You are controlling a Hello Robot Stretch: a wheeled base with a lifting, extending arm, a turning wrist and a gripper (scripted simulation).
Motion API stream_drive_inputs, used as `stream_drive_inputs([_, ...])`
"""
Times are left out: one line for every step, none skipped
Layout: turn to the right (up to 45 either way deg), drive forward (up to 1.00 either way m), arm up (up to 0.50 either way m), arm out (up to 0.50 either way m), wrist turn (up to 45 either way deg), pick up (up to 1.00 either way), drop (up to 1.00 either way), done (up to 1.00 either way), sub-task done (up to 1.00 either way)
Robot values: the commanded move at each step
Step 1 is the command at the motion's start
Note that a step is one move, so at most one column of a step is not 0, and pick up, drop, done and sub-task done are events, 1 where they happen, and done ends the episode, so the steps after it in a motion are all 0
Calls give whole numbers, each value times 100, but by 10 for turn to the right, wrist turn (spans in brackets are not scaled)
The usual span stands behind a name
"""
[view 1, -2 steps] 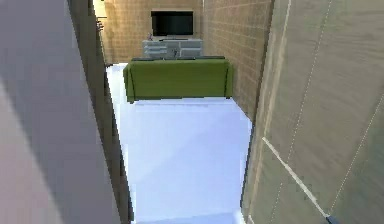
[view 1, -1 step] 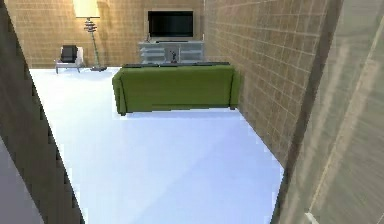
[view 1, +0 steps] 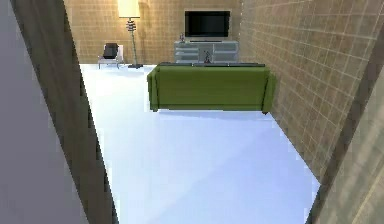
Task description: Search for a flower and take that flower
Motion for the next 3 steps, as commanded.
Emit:
stream_drive_inputs([0, 55, 0, 0, 0, 0, 0, 0, 0])
stream_drive_inputs([0, 45, 0, 0, 0, 0, 0, 0, 0])
stream_drive_inputs([-450, 0, 0, 0, 0, 0, 0, 0, 0])
